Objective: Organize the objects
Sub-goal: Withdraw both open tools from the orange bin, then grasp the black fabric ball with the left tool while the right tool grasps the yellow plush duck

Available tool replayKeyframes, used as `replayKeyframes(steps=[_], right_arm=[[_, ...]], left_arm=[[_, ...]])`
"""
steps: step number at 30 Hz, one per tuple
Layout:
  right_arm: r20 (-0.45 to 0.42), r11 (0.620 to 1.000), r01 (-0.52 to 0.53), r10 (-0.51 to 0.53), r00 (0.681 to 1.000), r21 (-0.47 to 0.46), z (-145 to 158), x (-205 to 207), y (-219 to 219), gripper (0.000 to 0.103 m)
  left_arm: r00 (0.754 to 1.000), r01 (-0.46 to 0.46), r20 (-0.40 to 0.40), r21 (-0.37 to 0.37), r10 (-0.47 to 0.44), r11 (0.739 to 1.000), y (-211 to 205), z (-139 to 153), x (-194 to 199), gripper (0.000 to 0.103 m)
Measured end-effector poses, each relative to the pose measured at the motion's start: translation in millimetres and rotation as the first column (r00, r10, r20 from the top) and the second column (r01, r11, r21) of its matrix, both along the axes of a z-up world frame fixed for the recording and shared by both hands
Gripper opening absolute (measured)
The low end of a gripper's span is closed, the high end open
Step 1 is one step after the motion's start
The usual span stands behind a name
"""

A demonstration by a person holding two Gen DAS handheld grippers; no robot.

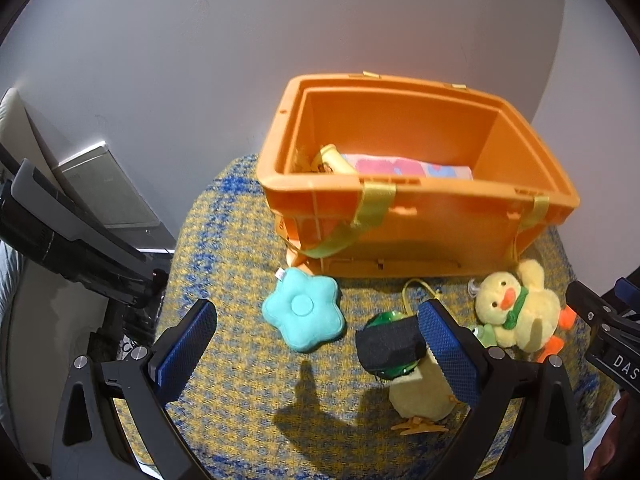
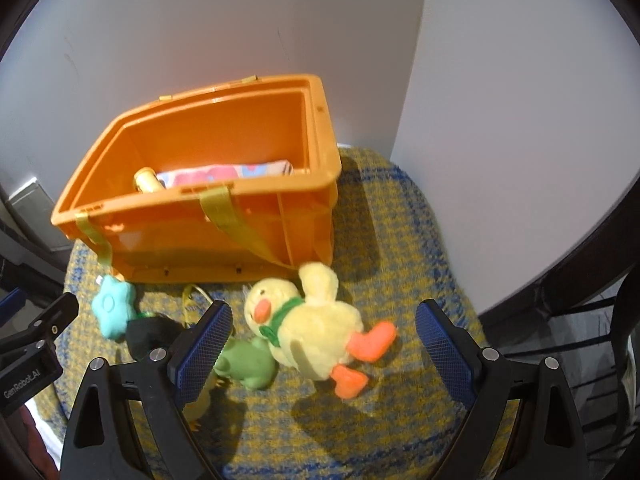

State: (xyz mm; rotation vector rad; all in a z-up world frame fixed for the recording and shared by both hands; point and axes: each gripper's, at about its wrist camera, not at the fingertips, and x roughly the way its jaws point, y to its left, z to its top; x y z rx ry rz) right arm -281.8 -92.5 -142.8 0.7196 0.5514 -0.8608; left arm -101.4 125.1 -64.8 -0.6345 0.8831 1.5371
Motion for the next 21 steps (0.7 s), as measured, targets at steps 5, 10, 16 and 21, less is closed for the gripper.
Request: replayKeyframes(steps=[5,10,16,21], right_arm=[[-0.011,1.000,-0.012,0.012,1.000,0.021,-16.5,6.0,-1.5,0.093],[-0.022,0.999,-0.023,0.024,0.999,0.047,-30.3,16.0,-5.6,0.093],[-0.038,0.996,-0.040,0.043,0.998,0.079,-47.1,28.9,-10.2,0.093],[-0.056,0.994,-0.043,0.048,0.997,0.097,-58.5,36.0,-15.5,0.093]], left_arm=[[1.000,0.027,-0.002,-0.009,-0.027,1.000,-1.0,-16.7,0.6,0.103],[0.998,0.063,0.005,-0.027,-0.063,0.998,3.0,-31.0,-0.7,0.103],[0.997,0.080,0.004,-0.049,-0.080,0.996,8.4,-47.7,-1.2,0.103],[0.996,0.095,0.009,-0.068,-0.094,0.993,12.6,-58.9,-0.6,0.103]])
